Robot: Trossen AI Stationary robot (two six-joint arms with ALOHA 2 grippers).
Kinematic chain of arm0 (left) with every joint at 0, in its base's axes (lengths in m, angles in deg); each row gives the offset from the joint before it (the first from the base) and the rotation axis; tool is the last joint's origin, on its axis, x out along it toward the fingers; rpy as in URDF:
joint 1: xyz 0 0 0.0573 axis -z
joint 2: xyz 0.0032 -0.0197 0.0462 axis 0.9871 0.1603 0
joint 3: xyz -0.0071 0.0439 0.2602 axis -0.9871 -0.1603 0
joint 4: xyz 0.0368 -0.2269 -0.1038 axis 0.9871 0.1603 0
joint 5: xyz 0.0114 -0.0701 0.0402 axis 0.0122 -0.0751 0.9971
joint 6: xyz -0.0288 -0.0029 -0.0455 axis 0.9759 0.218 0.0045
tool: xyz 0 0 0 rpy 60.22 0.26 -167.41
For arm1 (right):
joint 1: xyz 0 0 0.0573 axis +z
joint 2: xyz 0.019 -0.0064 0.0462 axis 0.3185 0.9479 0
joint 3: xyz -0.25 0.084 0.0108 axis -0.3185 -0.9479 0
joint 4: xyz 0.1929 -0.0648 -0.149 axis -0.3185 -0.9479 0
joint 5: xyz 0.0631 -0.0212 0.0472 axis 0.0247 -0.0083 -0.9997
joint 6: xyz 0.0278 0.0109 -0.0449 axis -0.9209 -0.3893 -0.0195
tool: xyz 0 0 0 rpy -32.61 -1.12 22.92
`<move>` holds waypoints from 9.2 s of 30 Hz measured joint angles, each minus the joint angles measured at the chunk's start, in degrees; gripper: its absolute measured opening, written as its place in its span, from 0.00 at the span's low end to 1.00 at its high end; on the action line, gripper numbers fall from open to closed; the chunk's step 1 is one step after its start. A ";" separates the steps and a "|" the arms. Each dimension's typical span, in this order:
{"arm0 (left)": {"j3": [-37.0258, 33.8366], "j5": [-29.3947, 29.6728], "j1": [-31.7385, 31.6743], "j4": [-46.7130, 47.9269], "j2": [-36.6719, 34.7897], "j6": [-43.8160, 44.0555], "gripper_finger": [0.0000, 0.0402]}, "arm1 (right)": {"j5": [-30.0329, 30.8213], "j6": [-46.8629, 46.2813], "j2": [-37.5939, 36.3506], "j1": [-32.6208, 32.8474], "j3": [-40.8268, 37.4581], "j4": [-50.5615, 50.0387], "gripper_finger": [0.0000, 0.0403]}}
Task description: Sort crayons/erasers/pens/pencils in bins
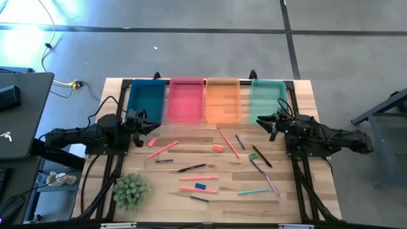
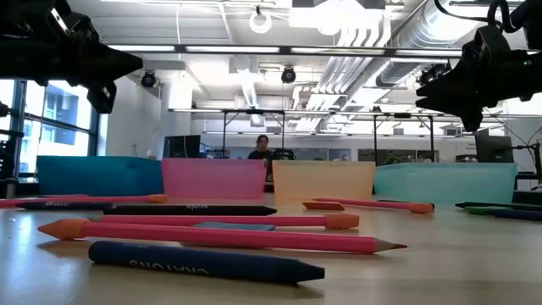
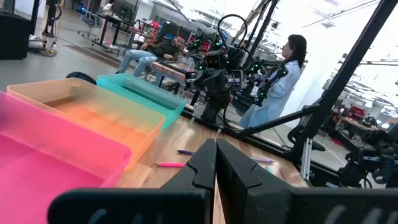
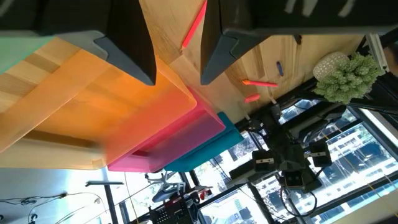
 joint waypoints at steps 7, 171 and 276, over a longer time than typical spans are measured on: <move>0.00 0.00 -0.02 0.00 -0.01 0.00 0.00 | 0.00 0.00 -0.01 -0.01 0.00 0.02 0.29; 0.00 1.51 -0.02 0.00 0.01 -4.07 0.00 | -14.25 -49.48 81.34 33.32 36.33 -41.74 0.29; 0.00 11.94 0.00 0.02 -0.01 9.48 0.37 | 22.54 -20.55 53.98 -16.61 41.38 -35.19 0.01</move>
